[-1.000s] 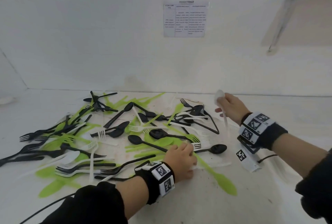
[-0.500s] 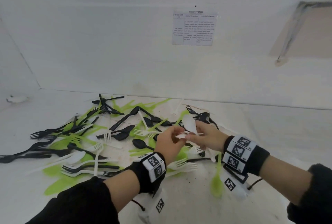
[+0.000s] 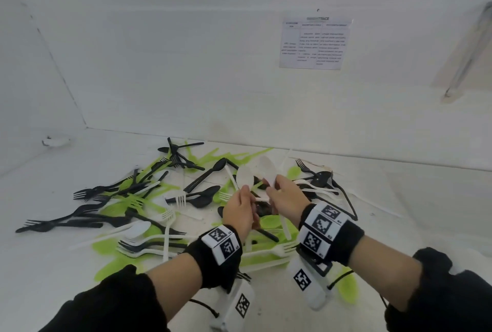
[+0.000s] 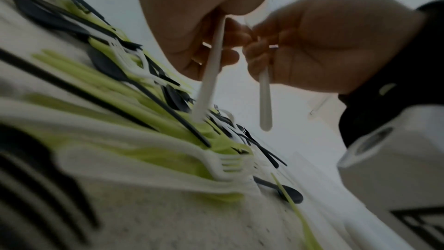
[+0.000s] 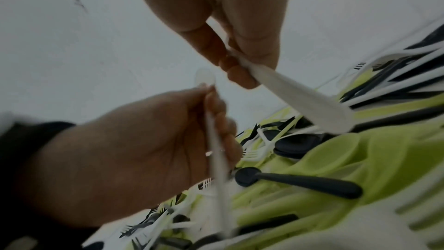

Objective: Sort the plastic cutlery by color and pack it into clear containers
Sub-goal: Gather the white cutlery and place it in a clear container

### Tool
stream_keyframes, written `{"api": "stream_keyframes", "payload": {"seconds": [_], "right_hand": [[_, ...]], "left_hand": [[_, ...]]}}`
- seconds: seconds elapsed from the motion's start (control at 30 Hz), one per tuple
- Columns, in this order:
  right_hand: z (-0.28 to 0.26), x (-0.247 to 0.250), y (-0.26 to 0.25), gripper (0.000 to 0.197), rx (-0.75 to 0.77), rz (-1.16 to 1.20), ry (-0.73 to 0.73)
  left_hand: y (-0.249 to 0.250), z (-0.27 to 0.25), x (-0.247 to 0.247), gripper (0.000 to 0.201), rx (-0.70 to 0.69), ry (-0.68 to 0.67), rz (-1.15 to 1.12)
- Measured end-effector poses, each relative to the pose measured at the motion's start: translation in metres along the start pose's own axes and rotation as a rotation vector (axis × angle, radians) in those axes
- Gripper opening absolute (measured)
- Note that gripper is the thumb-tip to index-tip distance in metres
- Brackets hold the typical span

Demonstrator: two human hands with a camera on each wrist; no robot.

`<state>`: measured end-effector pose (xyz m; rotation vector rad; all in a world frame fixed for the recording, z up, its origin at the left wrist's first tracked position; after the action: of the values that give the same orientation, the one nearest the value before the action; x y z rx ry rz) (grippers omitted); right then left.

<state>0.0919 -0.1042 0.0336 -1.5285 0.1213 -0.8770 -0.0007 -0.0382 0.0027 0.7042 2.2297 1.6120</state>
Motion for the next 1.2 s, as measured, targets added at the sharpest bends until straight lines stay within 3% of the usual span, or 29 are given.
{"api": "stream_keyframes", "payload": {"seconds": [0.1,0.27,0.33,0.47,0.57,0.63,0.73,0.8,0.87,0.97,1.07,1.2], "right_hand": [[0.008,-0.001,0.001,0.026,-0.076,0.167,0.039],[0.029,-0.032,-0.005,0.016,-0.019,-0.106,-0.075],[0.035,-0.06,-0.013,0.014,0.026,-0.224,-0.195],[0.038,-0.125,-0.033,0.015,0.106,-0.355,-0.487],[0.04,-0.162,-0.046,0.016,0.132,-0.409,-0.568],[0.038,-0.183,-0.05,0.027,0.093,-0.46,-0.639],[0.035,-0.204,-0.048,0.04,0.077,-0.589,-0.736],[0.043,-0.204,-0.046,0.032,0.075,-0.64,-0.679],[0.054,-0.195,-0.046,0.012,0.087,-0.662,-0.561],[0.062,-0.186,-0.043,0.027,0.128,-0.631,-0.45],[0.054,-0.193,-0.043,0.007,0.156,-0.548,-0.539],[0.047,-0.202,-0.042,0.028,0.117,-0.443,-0.659]], "left_hand": [[0.008,0.015,0.041,0.04,0.016,0.075,0.042],[0.023,0.034,0.144,0.03,0.01,0.248,0.163],[0.023,0.038,0.181,0.028,0.02,0.282,0.21],[0.012,0.046,0.23,0.023,0.149,0.226,0.358],[0.008,0.057,0.25,0.019,0.169,0.244,0.492],[0.007,0.063,0.26,0.023,0.159,0.275,0.604],[0.002,0.069,0.268,0.024,0.166,0.203,0.785],[-0.004,0.07,0.267,0.011,0.206,0.078,0.868],[-0.01,0.072,0.265,0.018,0.205,-0.004,0.982],[-0.011,0.079,0.261,0.023,0.131,0.015,1.095],[-0.011,0.084,0.26,0.024,0.062,0.021,1.235],[-0.009,0.091,0.264,0.01,0.007,0.008,1.251]]}}
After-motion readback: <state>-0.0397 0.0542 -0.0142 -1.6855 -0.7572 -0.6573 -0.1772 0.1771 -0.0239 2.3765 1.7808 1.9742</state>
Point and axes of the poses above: each hand's wrist, its own z-axis towards the middle knuckle, its own x-axis out of the back of the hand, y = z × x, the point moved 5 cm from there along z, towards the middle knuckle, and after that the axes turned 13 degrees about x, right-handed, at the moved point
